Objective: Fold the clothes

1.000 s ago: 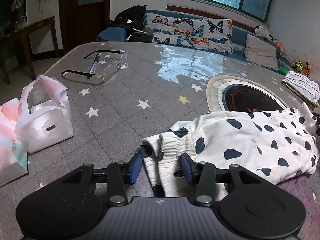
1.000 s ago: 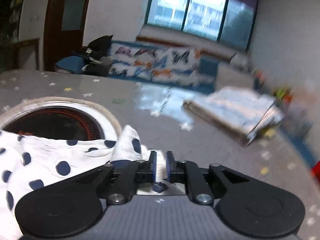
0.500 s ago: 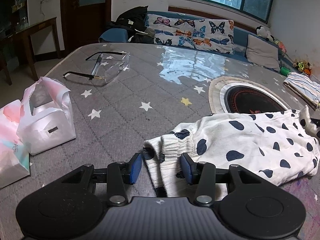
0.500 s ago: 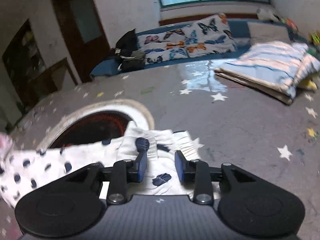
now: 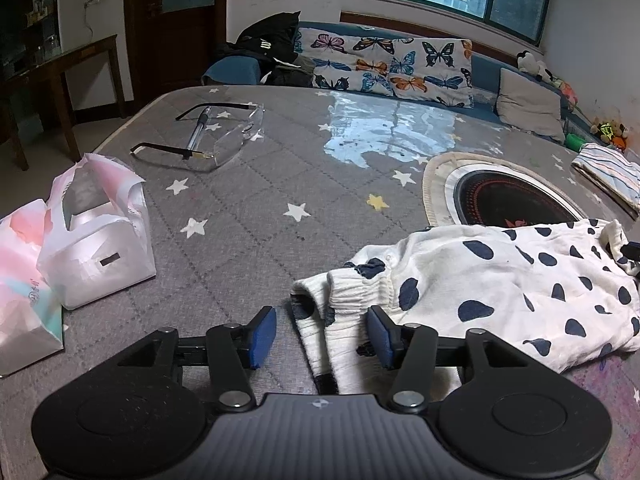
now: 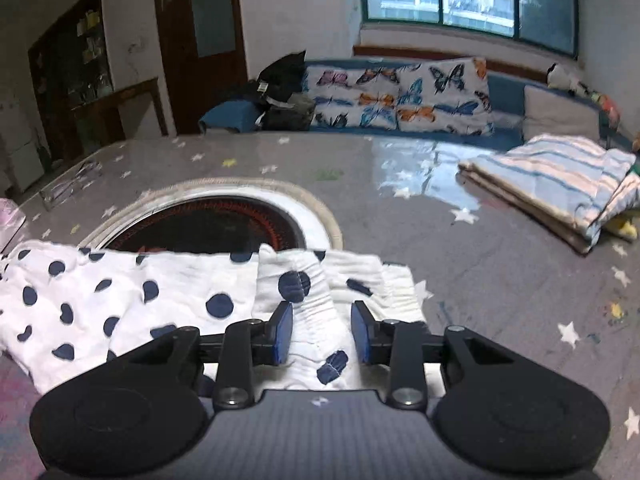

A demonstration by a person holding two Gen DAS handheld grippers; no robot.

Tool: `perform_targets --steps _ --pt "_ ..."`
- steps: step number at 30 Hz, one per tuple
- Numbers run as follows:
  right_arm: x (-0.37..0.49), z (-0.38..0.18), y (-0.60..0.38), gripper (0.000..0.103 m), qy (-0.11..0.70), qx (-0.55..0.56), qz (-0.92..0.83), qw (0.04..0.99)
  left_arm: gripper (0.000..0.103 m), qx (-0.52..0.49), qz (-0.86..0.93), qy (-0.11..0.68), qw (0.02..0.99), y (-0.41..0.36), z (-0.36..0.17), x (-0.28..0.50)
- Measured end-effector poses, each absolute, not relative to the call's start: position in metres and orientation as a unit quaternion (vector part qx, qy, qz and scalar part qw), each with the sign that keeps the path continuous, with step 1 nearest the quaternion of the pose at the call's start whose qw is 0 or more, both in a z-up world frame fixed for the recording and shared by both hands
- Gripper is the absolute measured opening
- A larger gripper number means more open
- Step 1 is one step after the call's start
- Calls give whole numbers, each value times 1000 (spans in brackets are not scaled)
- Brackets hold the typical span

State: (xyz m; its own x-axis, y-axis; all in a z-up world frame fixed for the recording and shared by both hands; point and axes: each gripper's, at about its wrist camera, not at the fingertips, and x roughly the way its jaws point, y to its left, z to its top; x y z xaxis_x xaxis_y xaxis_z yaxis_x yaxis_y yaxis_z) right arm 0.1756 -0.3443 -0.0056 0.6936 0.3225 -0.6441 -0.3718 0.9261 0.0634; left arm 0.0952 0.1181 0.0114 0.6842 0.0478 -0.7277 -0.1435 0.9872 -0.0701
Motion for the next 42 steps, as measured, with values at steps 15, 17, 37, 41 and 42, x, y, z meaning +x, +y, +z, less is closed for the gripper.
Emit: perform_targets --steps 15,17,37,41,42 --pt "177 3 -370 2 317 -2 101 943 67 -64 62 388 917 122 8 93" --pt "181 6 -375 8 320 13 92 943 68 -64 63 388 917 122 8 93" --pt "177 -11 -344 28 346 -45 165 923 69 -68 68 385 918 122 7 92" --pt "174 -7 -350 36 350 -29 174 920 69 -68 68 384 918 122 6 92" --pt "172 -6 -350 33 346 -30 169 922 69 -68 69 384 918 122 6 92"
